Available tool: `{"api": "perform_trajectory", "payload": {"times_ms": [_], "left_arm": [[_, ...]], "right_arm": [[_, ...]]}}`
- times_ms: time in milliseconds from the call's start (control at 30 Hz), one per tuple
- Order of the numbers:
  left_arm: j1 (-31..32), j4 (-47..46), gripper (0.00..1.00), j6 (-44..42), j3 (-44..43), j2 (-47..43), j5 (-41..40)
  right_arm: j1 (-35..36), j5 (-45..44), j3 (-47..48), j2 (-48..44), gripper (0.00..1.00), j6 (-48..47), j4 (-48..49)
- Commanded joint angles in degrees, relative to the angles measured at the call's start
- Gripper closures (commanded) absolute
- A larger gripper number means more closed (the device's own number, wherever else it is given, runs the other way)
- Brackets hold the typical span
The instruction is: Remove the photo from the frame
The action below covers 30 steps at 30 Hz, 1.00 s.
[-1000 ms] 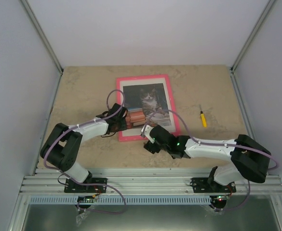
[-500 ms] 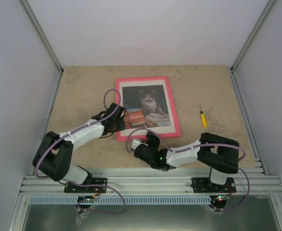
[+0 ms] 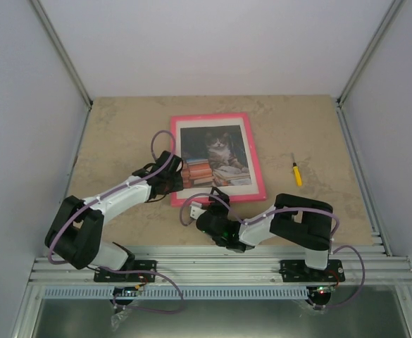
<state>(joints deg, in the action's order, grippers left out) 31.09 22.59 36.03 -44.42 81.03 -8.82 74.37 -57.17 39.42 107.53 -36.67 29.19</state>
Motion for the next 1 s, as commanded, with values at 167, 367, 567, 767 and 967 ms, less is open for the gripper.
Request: {"api": "perform_trajectory", "payload": {"times_ms": [167, 367, 567, 767, 967], "left_arm": [[0.79, -5.09, 0.93, 1.19, -0.21, -2.82, 3.19], [0.74, -6.43, 0.91, 1.49, 0.36, -2.55, 4.95], [0.77, -7.19, 0.83, 3.15, 0.71, -4.55, 4.63], [0.36, -7.29, 0.62, 5.50, 0.69, -9.16, 3.48], [-2.36, -7.77, 0.40, 7.65, 2.42, -17.13, 1.56]], "right_arm": [[-2.27, -1.19, 0.48, 2.95, 0.27, -11.17, 14.71], [-3.40, -0.31, 0.04, 2.01, 0.54, -13.84, 17.56], [-3.30, 0.02, -0.80, -0.69, 0.81, -13.77, 16.98], [-3.14, -0.21, -1.60, -3.81, 0.99, -13.95, 16.87], [-2.80, -0.56, -2.62, -9.20, 1.00, -13.29, 15.69]]}}
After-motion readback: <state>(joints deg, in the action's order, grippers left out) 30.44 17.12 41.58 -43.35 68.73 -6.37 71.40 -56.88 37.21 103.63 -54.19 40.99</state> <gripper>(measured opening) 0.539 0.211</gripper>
